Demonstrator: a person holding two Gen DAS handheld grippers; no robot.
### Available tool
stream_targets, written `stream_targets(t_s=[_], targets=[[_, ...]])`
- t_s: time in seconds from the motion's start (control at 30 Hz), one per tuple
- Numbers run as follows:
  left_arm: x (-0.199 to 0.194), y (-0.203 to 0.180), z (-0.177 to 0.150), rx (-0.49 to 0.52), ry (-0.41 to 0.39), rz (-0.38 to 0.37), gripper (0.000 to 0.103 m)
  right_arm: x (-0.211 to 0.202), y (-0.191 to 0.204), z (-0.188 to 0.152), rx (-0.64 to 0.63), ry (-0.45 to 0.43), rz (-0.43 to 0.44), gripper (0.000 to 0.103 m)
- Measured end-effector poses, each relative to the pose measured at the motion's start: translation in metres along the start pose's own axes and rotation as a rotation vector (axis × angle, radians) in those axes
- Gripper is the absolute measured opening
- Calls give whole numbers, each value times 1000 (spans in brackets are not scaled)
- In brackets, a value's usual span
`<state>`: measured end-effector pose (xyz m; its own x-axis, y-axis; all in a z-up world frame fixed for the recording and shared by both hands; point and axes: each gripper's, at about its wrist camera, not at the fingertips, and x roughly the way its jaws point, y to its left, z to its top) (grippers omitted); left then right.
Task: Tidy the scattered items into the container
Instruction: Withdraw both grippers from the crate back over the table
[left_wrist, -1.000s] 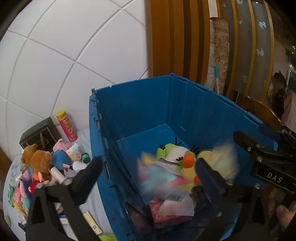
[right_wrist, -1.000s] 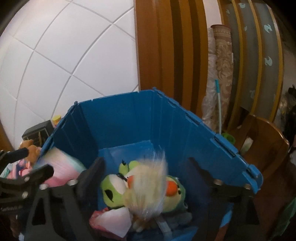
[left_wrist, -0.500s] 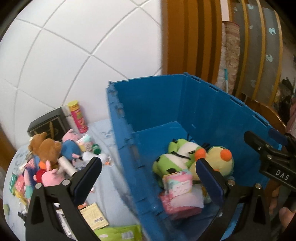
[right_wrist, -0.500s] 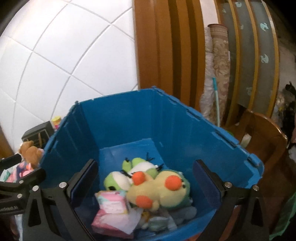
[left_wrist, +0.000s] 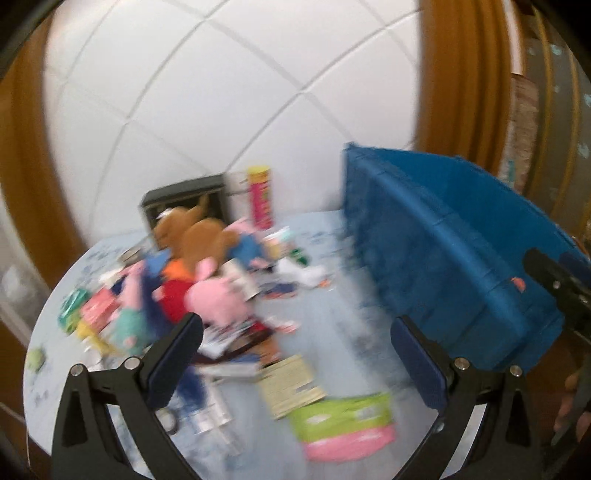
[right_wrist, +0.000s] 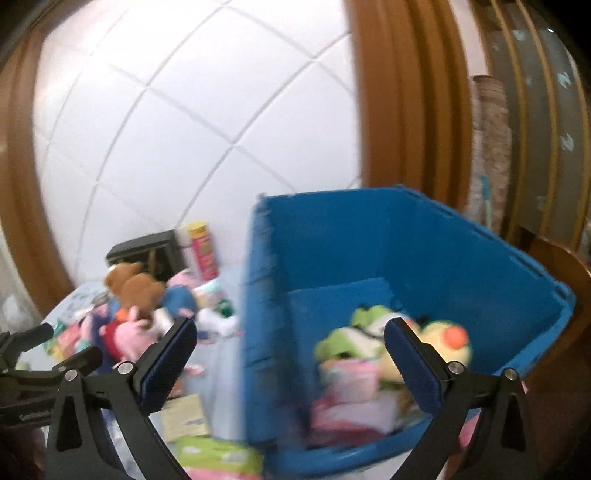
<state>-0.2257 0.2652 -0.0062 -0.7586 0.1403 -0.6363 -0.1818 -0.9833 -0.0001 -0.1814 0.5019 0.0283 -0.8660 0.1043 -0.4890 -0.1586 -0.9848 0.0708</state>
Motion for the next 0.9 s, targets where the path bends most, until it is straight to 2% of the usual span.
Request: stream_targets(t_s=[0.2,0.37,0.47,0.73,0.77,0.8,0.9], targets=[[-7,98,-47,-47,63,82,103,-4,90,-31,-45,36,61,103],[-6,172,-90,-86,129,147,103,2,160,-60,-81,104,104,103],[0,210,-113,-123,177,178,103,11,197,-81,-105,166,139,103],[21,289,-147,-245,249,280,102,48,281,-99,-226,278,245,103],[25,296,-150,-255,258,288,99,55,291,-101,-236,290,262,101],[29,304,-153,-265,267,296,95,60,300,-105,-242,301,278,95],[40,327,-162,-292,295,317,94,83,331,-122,-281,350,326,84]])
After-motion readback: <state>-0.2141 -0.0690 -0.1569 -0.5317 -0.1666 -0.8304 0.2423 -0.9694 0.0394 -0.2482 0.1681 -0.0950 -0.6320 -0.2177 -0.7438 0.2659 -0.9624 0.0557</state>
